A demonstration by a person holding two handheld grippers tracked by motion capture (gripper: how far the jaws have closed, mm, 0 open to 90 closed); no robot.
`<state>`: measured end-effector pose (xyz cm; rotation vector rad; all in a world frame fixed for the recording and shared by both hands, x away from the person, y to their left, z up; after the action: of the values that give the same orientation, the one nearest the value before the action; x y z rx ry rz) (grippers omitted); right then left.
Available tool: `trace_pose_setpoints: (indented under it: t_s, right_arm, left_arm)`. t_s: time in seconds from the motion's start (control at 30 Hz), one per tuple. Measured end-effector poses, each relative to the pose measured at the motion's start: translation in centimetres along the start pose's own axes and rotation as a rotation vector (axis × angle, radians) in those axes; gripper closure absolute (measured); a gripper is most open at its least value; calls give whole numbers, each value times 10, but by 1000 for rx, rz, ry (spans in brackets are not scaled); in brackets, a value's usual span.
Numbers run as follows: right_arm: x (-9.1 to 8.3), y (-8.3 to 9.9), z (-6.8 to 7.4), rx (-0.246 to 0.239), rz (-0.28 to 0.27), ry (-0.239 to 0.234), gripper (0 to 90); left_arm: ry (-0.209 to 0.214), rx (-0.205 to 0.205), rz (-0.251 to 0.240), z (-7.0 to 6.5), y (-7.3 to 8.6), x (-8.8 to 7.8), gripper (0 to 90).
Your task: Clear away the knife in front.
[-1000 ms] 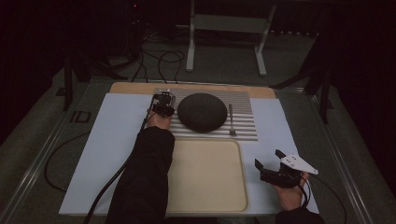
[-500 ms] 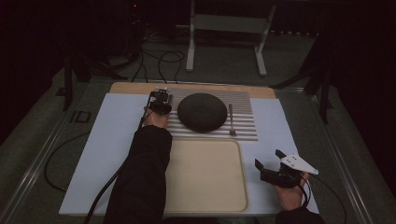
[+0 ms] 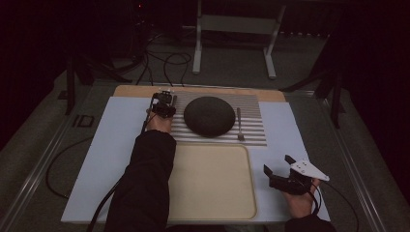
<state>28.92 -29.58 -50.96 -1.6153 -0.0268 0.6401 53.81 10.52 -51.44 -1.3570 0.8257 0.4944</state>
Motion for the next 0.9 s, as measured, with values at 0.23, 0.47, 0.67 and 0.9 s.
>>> trace_pose_setpoints:
  t_s: [0.23,0.47,0.67,0.9]
  right_arm:
    - [1,0,1,-2,-2,-1,91]
    - [1,0,1,-2,-2,-2,91]
    - [1,0,2,-3,-3,-4,90]
    - [0,-1,2,-1,-3,-4,90]
  left_arm:
    - [10,-5,-10,0,-1,-10,811]
    - [-23,23,-7,-5,1,-16,811]
    - [-15,41,-29,-10,0,-24,811]
    - [-22,66,-49,-14,0,-35,811]
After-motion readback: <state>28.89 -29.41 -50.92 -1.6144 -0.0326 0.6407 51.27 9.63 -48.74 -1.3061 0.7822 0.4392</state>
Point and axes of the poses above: each handheld gripper's, and its own axes: x roughly forward along the jaws, y roughly out of its underside, z roughly to its left, the point moved 4 cm from there along x, roughly forward along the jaws, and after that the axes turned 1 degree about -z, right-handed, at the moved point
